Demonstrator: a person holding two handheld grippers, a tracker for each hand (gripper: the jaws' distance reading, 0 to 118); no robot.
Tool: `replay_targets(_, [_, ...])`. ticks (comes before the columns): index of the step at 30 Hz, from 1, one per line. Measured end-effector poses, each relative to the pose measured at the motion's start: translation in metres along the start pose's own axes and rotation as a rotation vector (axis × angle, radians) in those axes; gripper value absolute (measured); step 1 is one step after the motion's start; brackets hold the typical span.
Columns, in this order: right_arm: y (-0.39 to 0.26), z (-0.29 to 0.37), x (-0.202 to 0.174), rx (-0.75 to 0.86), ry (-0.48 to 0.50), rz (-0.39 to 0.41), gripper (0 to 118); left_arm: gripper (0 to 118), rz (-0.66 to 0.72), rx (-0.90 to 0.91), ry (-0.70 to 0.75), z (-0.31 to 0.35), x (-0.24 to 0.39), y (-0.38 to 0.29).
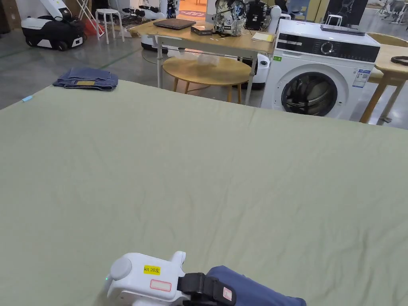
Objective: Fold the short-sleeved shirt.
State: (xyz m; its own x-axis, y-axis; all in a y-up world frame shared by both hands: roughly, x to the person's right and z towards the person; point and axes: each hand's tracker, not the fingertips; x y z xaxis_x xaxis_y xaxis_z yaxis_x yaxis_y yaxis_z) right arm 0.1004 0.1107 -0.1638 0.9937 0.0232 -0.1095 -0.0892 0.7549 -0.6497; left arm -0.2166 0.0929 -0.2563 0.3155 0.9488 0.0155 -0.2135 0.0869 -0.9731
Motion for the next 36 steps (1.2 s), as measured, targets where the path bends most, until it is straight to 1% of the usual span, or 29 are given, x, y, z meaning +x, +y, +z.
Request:
replay_targets(1, [0.002,0.002,0.0,-0.001,0.002,-0.003,0,34,0.004,0.01,0.01,-0.001,-0.002,0.001])
replay_targets(2, [0.003,0.003,0.0,-0.002,0.002,-0.004,0,29,0.0,0.012,0.043,-0.003,0.001,-0.001])
replay_targets(3, [0.003,0.003,0.001,-0.004,0.007,-0.005,0,27,-0.003,0.012,0.073,-0.003,-0.001,-0.002])
replay_targets(6, [0.006,0.005,0.001,-0.004,0.018,-0.001,0,22,0.004,0.015,0.043,0.002,0.001,-0.007])
replay_targets(10, [0.006,0.006,-0.001,0.002,0.014,0.032,0,20,0.025,0.031,0.025,0.004,0.012,-0.011])
replay_targets(15, [0.006,0.013,-0.005,0.043,0.01,0.068,0,20,0.017,0.035,0.006,0.009,0.024,-0.013])
replay_targets(17, [0.009,0.016,-0.005,0.068,0.02,0.065,0,20,0.02,0.04,0.007,0.012,0.031,-0.015])
replay_targets(21, [0.022,0.023,-0.007,0.114,0.036,0.049,0,20,0.09,0.064,0.014,0.03,0.034,-0.008])
replay_targets(23, [0.032,0.026,-0.009,0.143,0.038,0.047,0,20,0.099,0.076,0.023,0.048,0.032,0.0])
replay_targets(27, [0.057,0.031,-0.012,0.225,0.052,0.051,0,20,0.072,0.104,0.065,0.096,0.055,0.003])
replay_targets(32, [0.091,0.032,-0.015,0.34,0.055,0.038,0,20,0.015,0.152,0.175,0.173,0.07,0.007])
replay_targets(36, [0.117,0.03,-0.018,0.428,0.032,0.017,0,20,-0.01,0.202,0.288,0.253,0.073,0.021])
